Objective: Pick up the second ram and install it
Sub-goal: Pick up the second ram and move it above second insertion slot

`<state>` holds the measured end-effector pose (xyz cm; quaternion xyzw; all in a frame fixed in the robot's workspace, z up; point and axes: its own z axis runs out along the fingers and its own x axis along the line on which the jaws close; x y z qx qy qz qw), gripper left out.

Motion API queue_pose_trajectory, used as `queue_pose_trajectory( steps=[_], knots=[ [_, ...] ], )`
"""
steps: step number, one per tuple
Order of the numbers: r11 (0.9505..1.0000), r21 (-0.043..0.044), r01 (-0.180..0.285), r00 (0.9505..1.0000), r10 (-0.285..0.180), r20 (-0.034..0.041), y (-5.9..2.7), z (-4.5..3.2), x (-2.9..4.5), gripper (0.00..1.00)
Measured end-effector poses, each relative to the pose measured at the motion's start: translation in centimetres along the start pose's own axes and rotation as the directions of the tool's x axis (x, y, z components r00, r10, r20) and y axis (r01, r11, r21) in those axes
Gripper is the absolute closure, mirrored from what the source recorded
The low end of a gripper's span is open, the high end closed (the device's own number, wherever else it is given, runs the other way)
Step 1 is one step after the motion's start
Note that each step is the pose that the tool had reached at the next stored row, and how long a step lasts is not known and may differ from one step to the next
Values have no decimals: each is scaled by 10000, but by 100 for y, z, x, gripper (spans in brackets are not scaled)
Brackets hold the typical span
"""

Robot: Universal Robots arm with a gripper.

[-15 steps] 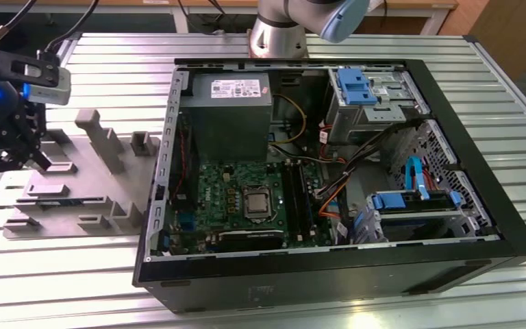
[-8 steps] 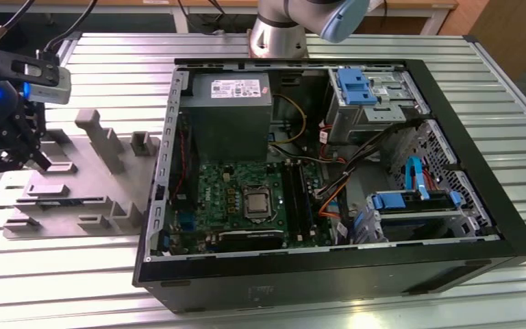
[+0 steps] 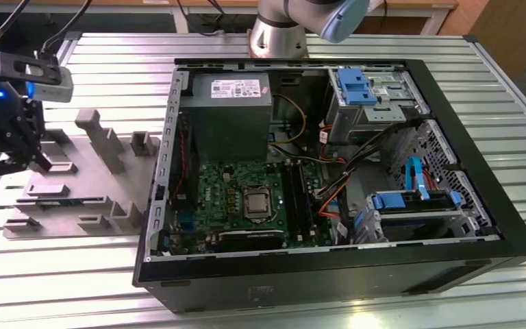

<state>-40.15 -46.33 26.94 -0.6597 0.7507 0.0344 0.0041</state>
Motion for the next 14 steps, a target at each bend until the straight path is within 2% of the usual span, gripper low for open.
queue_pose_trajectory(
  steps=[6, 14],
  knots=[
    [9979, -63, 641, 9979, -641, -31, 0, 69, 9, 89],
    [9952, -97, 972, 9952, -973, -45, 68, 173, 28, 89]
  ],
)
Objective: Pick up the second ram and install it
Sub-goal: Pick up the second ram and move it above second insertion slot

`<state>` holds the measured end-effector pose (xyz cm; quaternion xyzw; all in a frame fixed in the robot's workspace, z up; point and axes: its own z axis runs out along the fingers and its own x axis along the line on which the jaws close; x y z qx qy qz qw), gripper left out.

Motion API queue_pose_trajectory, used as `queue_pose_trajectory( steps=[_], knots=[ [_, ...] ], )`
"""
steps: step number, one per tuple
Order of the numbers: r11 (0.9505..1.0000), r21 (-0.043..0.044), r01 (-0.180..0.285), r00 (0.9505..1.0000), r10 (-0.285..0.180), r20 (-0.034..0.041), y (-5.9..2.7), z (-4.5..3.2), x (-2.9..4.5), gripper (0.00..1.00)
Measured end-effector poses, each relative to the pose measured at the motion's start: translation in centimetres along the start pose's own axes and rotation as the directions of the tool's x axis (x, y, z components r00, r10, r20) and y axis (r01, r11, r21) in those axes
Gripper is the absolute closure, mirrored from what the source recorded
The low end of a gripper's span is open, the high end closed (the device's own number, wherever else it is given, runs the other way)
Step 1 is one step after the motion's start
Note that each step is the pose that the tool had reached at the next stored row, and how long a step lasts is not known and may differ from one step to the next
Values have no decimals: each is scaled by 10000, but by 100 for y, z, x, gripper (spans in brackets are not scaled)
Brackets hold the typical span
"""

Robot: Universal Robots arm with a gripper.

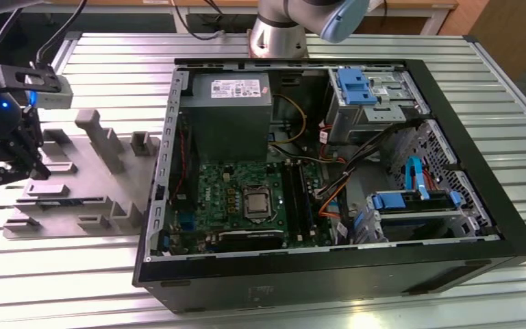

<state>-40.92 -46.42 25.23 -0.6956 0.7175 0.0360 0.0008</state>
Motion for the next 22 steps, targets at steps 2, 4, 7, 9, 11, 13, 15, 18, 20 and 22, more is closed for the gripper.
queue_pose_trajectory(
  steps=[2, 4, 7, 9, 11, 13, 15, 18, 20, 22],
  knots=[
    [10000, -24, 54, 10000, -54, -4, 7, 31, 8, 89],
    [9999, -56, 102, 9999, -103, -9, 7, 55, 26, 89],
    [9998, -80, 168, 9999, -168, -11, 2, 103, 73, 89],
    [9998, -86, 199, 9998, -200, -12, 0, 135, 103, 89],
    [9997, -91, 226, 9997, -226, -12, -3, 171, 126, 89],
    [9996, -101, 247, 9997, -247, -14, -5, 203, 140, 89],
    [9996, -114, 260, 9997, -260, -15, -6, 233, 143, 89],
    [9995, -141, 280, 9996, -280, -17, -10, 301, 148, 89],
    [9995, -157, 290, 9996, -290, -18, -12, 336, 150, 89],
    [9994, -175, 300, 9995, -301, -17, -14, 371, 151, 89]
  ],
)
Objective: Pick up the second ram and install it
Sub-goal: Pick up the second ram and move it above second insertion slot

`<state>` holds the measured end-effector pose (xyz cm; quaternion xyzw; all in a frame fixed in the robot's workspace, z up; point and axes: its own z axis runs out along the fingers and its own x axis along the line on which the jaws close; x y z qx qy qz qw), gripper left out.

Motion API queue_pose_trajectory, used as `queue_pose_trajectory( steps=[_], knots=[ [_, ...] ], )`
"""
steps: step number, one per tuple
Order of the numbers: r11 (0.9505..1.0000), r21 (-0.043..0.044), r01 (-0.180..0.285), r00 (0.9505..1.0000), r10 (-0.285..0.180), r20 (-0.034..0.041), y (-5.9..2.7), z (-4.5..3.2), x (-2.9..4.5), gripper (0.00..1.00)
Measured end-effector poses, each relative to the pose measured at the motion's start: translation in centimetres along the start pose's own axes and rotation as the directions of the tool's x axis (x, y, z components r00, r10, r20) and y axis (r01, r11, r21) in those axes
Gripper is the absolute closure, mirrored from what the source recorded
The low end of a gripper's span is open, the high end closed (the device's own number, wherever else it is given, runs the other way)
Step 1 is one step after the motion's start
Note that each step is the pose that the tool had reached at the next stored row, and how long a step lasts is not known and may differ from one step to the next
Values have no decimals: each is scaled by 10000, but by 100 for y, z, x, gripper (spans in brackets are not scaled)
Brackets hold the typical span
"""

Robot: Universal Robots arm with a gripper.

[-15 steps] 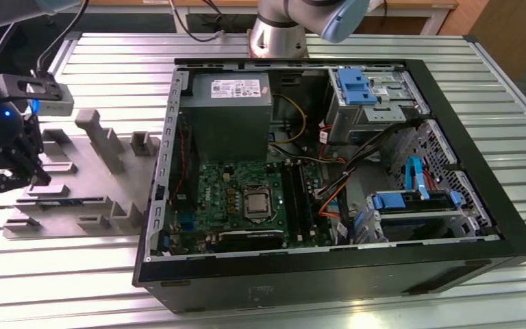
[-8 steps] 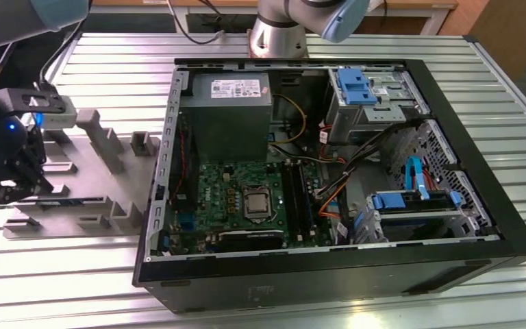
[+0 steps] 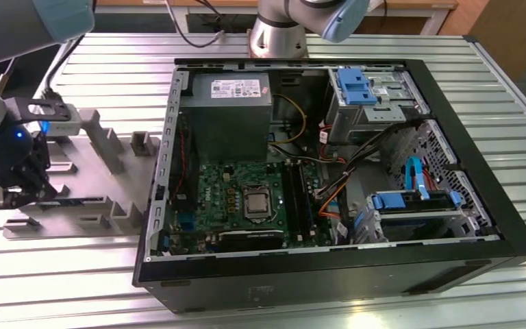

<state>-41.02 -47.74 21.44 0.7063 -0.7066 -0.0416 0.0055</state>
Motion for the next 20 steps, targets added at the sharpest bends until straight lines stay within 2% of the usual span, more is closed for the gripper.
queue_pose_trajectory(
  steps=[2, 9, 11, 13, 14, 20],
  knots=[
    [10000, -14, 10, 10000, -10, -2, -1, 21, 1, 89],
    [10000, -15, 18, 10000, -18, -3, -1, 22, 1, 89],
    [10000, -15, 17, 10000, -17, -3, -1, 22, 1, 77],
    [10000, -15, 18, 10000, -18, -2, -2, 23, 1, 77],
    [10000, -15, 18, 10000, -18, -3, -1, 22, 1, 70],
    [10000, -16, 42, 10000, -42, -3, -2, 111, 6, 70]
  ],
)
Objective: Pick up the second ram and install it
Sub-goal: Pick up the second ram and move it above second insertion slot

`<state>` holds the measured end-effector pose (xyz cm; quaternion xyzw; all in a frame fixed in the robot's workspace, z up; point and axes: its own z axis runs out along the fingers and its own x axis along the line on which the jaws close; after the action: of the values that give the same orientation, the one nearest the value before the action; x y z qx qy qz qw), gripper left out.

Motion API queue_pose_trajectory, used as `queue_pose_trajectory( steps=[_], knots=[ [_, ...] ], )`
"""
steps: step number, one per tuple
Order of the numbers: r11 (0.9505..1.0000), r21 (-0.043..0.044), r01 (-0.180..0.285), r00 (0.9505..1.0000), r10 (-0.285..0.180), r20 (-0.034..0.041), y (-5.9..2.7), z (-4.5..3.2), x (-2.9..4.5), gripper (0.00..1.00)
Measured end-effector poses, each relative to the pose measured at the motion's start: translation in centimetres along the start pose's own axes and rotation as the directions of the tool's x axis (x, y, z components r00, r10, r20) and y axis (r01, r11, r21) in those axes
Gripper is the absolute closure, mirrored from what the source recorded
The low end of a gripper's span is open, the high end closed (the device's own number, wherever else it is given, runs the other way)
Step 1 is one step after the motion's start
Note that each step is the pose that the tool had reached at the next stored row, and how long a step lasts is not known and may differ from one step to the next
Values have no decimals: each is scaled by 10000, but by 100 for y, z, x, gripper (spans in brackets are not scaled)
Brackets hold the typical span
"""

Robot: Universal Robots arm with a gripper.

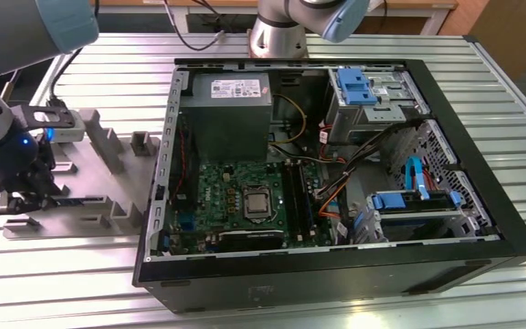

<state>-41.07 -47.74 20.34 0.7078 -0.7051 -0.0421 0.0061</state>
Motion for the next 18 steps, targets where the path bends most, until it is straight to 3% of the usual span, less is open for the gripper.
queue_pose_trajectory(
  steps=[5, 18],
  knots=[
    [10000, -3, 29, 10000, -29, -3, 6, 52, 3, 70],
    [10000, -2, 32, 10000, -32, 9, 6, 56, -12, 70]
  ],
)
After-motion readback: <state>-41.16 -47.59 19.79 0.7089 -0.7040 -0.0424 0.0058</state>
